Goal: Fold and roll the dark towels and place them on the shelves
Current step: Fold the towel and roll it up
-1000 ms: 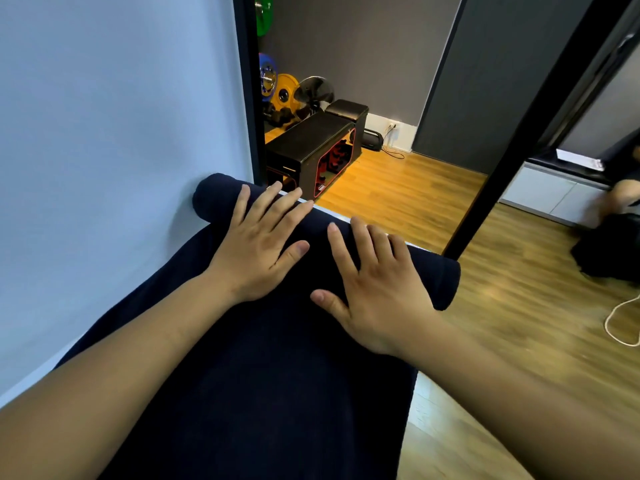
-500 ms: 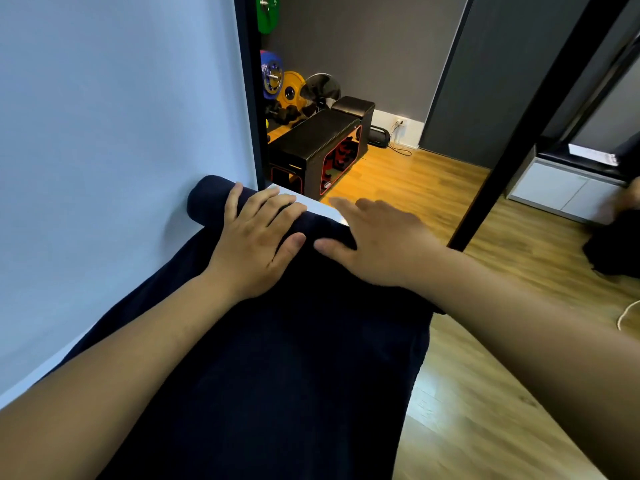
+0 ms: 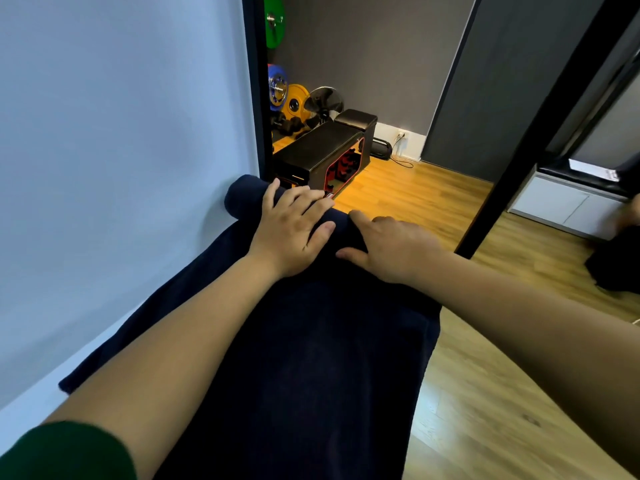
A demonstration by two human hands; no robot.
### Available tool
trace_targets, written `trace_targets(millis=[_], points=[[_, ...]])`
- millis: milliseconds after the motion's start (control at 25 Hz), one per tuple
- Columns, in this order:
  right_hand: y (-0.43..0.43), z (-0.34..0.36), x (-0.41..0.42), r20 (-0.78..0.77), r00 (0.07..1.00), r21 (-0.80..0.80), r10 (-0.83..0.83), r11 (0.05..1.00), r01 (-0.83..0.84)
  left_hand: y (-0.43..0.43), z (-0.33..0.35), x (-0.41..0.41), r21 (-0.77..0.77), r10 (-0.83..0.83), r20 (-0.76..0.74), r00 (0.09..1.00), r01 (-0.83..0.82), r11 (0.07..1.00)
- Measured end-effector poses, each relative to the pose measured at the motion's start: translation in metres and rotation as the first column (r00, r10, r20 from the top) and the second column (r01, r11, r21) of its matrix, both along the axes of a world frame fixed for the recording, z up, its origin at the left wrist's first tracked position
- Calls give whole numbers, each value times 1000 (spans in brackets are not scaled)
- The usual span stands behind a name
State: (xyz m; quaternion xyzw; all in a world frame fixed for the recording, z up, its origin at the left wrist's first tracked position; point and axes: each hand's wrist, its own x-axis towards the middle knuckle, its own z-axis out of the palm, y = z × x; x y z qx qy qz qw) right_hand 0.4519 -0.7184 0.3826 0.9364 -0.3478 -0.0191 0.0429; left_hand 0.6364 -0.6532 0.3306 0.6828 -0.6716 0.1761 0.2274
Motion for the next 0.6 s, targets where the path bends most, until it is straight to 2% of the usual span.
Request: trace_targets(millis=[80, 160, 240, 400, 520, 600], points=[[13, -1, -3, -4, 1000, -94, 26, 995, -26, 15, 2, 1, -51, -25, 54, 998, 28, 998], [32, -7, -7, -60, 994, -226, 90, 969, -102, 29, 4, 4, -96, -70, 169, 983, 87, 992], [55, -12, -10, -72, 991, -287, 109, 950, -126, 38, 5, 6, -106, -90, 209, 974, 114, 988], [103, -19, -13, -86, 996, -196, 35, 979, -51, 50, 5, 10, -46, -98, 148, 984, 106, 993], [125, -16, -19, -141, 986, -177, 88, 978, -113, 65, 1, 12, -71, -111, 145, 983, 122, 990], [114, 5, -18, -93, 989, -164, 112, 978, -126, 70, 1, 10, -71, -99, 144, 985, 110, 991]])
